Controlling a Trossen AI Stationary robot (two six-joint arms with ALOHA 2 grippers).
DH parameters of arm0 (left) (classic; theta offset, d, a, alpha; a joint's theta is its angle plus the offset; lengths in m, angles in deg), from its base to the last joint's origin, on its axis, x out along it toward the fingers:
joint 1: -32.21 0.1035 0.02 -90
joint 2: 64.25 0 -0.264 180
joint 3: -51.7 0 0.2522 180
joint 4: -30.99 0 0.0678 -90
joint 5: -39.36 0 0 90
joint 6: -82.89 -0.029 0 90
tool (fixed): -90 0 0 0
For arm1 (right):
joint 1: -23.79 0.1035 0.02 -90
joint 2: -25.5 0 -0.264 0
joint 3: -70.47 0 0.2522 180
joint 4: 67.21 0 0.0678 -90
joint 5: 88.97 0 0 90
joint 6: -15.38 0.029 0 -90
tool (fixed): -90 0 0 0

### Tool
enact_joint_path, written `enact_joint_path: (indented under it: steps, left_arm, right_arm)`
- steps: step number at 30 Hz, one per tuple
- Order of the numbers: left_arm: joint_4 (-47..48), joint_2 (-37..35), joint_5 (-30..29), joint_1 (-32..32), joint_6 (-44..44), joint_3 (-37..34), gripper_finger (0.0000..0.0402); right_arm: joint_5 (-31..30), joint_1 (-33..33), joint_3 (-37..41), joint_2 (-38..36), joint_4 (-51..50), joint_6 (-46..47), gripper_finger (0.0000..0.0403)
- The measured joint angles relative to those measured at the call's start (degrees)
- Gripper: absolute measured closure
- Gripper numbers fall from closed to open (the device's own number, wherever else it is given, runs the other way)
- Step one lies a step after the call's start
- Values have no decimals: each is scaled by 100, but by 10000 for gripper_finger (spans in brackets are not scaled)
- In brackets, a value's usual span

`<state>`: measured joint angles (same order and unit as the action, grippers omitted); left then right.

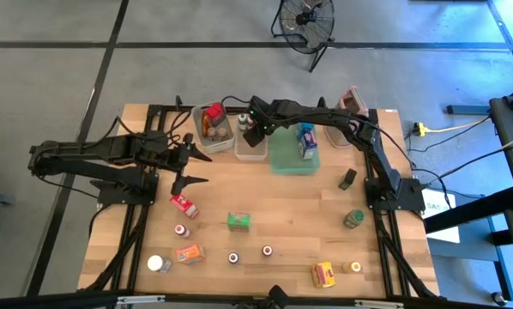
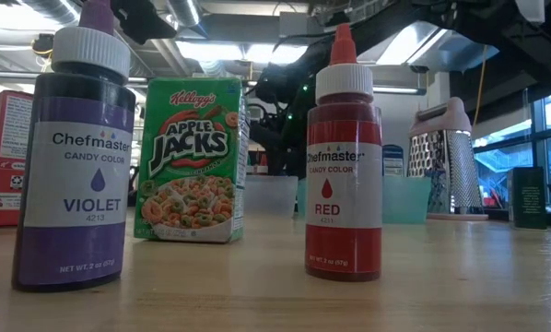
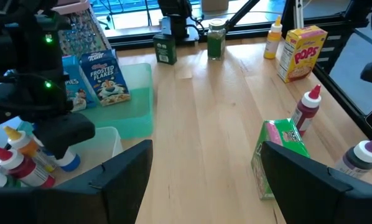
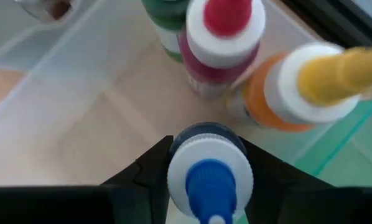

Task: Pick & Place Kitchen Items
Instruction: Put the blue food coloring bottle into the transparent bin, then put the green cereal box into the green bin

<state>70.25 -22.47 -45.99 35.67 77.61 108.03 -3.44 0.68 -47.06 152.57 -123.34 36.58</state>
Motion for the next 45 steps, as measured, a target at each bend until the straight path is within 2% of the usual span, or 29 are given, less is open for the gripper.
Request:
enact_joint_path:
  steps: [12,29,39,45]
  left_arm:
    - [48,0,4,0,1,0,107]
    - [49,0,8,0,-43,0,107]
    - [179,0,9,0,-50,0,107]
    - [184,0,9,0,-101,0,107]
  right_arm:
    - [2,33,0,6,17,4,226]
    - [-236,170,-21,-68,-11,-22,146]
    - [-480,567,-1021,-77,-1028,-351,141]
    - [-768,997,-1799,-82,-2180,-485,141]
